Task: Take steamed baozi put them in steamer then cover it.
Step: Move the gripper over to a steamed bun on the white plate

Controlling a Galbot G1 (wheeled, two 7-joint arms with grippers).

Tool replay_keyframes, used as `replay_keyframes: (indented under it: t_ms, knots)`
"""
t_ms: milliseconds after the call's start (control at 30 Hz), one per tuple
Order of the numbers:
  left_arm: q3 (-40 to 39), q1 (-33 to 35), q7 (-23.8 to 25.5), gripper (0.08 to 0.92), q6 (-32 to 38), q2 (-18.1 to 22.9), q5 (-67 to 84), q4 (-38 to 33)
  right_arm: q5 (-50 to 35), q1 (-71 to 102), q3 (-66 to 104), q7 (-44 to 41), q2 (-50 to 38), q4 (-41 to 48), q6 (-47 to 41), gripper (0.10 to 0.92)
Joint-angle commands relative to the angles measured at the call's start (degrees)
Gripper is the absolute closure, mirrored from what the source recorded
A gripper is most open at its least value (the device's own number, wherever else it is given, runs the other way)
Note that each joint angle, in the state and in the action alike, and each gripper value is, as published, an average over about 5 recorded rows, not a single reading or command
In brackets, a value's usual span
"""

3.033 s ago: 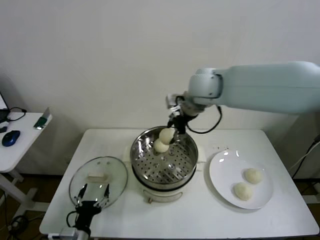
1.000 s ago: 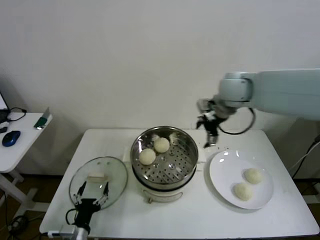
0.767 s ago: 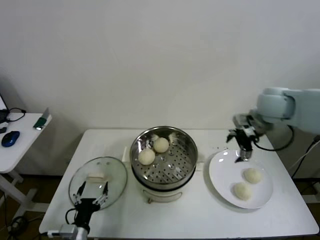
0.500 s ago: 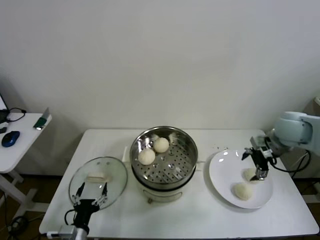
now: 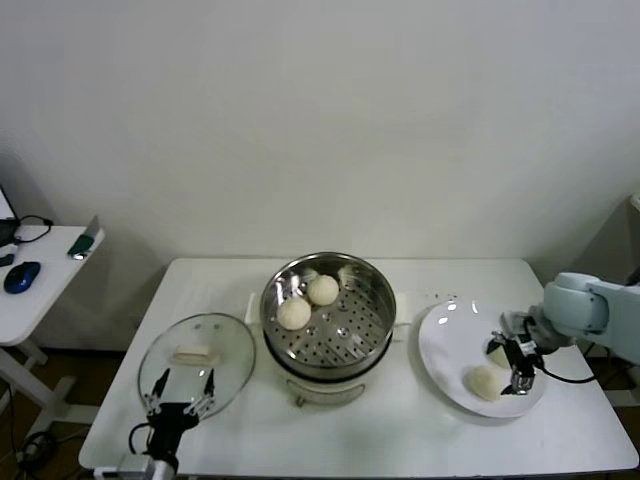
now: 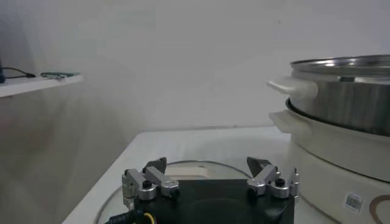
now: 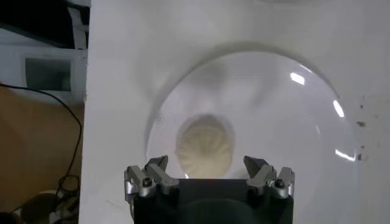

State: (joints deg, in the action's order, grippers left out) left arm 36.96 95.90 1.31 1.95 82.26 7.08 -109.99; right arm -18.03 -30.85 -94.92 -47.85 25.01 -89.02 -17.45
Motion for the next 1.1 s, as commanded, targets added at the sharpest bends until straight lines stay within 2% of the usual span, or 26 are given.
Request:
replay_keyframes:
  t_ms: [33, 600, 1100]
  knots:
    - [0.01, 0.03, -0.02, 0.177, 0.01, 0.0, 0.01, 0.02, 2.26, 8.77, 7.14, 0.39, -0.51, 2.57, -0.14, 0.203]
    - [-0.62, -0.16, -0.04, 0.177, -0.01, 0.2, -0.58, 0.19, 3.79, 13.26, 10.44, 1.41, 1.55, 4.71, -1.31, 0.208]
    - [-0.59, -0.47, -0.12, 0.177, -0.09, 0.29, -0.57, 0.41, 4.2, 12.14, 10.86, 1.08, 3.22, 5.09, -0.84, 0.327]
